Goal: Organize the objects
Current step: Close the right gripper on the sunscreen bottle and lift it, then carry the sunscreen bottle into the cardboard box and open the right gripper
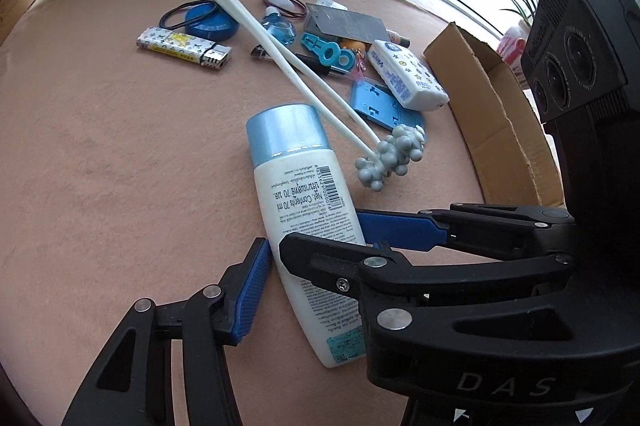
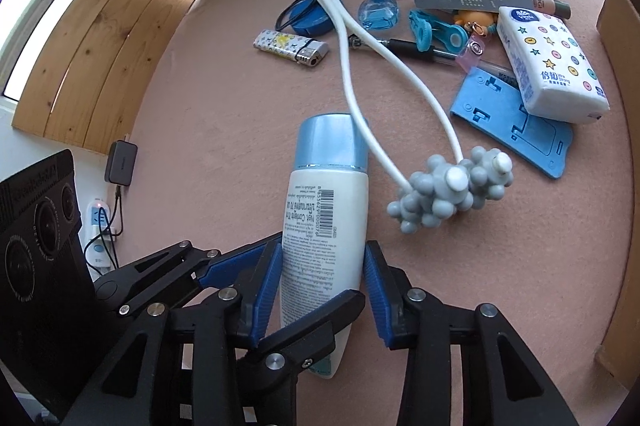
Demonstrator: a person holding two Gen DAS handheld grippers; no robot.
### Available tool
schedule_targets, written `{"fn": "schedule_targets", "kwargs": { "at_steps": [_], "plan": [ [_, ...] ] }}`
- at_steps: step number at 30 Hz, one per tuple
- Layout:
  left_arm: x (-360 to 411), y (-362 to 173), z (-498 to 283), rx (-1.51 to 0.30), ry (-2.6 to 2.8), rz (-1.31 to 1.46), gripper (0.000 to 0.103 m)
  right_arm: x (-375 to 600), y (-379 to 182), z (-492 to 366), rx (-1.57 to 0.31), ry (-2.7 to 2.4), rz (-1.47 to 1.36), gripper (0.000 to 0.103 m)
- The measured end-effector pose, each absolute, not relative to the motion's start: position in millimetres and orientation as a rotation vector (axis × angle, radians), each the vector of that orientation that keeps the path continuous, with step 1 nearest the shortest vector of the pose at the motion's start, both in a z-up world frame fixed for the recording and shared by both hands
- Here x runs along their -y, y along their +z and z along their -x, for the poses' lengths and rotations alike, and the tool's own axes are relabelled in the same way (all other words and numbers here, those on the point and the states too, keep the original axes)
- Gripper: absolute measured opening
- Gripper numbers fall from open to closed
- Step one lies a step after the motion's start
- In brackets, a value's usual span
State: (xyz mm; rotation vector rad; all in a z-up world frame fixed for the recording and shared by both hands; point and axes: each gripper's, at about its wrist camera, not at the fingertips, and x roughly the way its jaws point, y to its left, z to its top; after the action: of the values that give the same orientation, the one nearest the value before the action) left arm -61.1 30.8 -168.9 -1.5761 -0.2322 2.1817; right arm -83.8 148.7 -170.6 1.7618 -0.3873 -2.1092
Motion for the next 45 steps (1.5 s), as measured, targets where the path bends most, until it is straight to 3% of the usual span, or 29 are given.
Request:
{"fn": "schedule_targets", "kwargs": {
  "at_steps": [20, 45],
  "plan": [
    [-72, -100, 48, 0.186, 2.322, 1.442, 0.056, -188, -98, 67, 0.368, -2.252, -1.619, 0.038],
    [-286, -84, 77, -0.025, 2.126, 1.297, 0.056, -382, -85, 46, 0.568, -2.534, -1.634, 0.038]
  ]
}}
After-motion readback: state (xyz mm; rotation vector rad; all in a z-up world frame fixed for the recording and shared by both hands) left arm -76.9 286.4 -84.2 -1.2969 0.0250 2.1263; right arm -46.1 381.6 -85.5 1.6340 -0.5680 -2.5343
